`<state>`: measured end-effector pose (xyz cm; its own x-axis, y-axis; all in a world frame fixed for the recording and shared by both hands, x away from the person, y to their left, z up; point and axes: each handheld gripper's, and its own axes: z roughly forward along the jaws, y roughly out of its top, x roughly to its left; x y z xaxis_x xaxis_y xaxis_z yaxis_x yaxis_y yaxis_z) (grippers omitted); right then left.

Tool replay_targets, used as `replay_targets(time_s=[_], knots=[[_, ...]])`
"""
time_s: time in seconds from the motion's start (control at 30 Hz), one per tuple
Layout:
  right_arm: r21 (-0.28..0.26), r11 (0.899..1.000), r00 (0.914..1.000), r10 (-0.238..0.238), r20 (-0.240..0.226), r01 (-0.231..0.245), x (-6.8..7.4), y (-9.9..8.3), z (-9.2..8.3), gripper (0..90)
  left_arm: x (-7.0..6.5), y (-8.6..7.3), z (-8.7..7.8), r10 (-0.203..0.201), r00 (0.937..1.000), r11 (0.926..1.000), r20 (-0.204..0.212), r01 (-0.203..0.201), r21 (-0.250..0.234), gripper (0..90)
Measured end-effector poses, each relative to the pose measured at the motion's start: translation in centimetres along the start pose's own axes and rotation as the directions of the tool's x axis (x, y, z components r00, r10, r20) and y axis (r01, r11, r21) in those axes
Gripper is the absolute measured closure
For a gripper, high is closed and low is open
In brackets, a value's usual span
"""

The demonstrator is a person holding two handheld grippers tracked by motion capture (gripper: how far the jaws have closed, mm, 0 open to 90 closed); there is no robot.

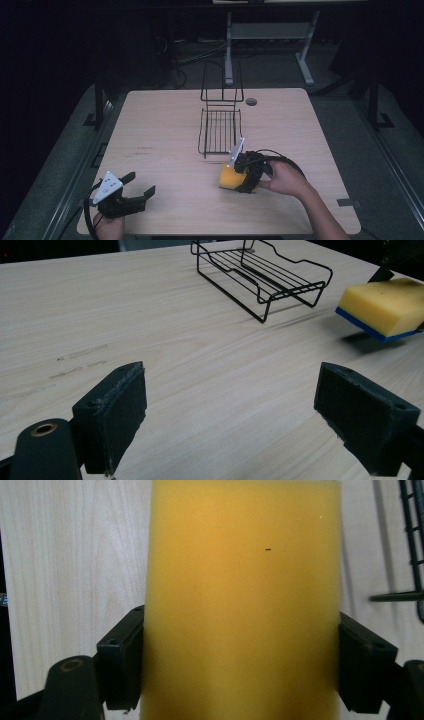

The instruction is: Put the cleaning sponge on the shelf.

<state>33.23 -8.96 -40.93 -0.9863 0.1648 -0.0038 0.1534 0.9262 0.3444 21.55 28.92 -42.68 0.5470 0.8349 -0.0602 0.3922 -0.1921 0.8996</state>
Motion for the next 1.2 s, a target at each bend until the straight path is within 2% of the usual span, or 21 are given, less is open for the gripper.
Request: replay_targets(time_s=[0.27, 0.5, 0.83, 0.97, 1.2], knots=[[-0.014, 1.0, 0.9998, -0.002, -0.019, 0.002, -0.5, 0.7, -0.5, 21.7, -0.1, 0.0, 0.1, -0.003, 1.0, 1.0, 0.004, 0.003, 0.004, 12.8], [0.0, 1.0, 0.9995, -0.017, -0.027, 0.017, -1.0, 1.5, -0.3, 21.7, 0.1, 0.0, 0.1, -0.007, 1.0, 1.0, 0.0, 0.007, 0.0, 12.8], [0.0, 1.0, 0.9994, -0.022, -0.028, 0.022, -2.0, 2.6, -0.9, 21.8, 0.0, 0.0, 0.2, -0.005, 1.0, 1.0, 0.005, 0.005, 0.004, 12.8], [0.002, 0.999, 0.9987, -0.043, -0.026, 0.043, -2.5, 3.1, -1.0, 21.7, -0.1, 0.0, 0.3, -0.001, 1.0, 1.0, 0.008, 0.0, 0.005, 12.8], [0.005, 0.999, 0.9989, -0.039, -0.028, 0.039, -3.1, 3.7, -1.2, 21.7, -0.1, 0.0, 0.4, 0.001, 1.0, 1.0, 0.009, -0.001, 0.005, 12.8]])
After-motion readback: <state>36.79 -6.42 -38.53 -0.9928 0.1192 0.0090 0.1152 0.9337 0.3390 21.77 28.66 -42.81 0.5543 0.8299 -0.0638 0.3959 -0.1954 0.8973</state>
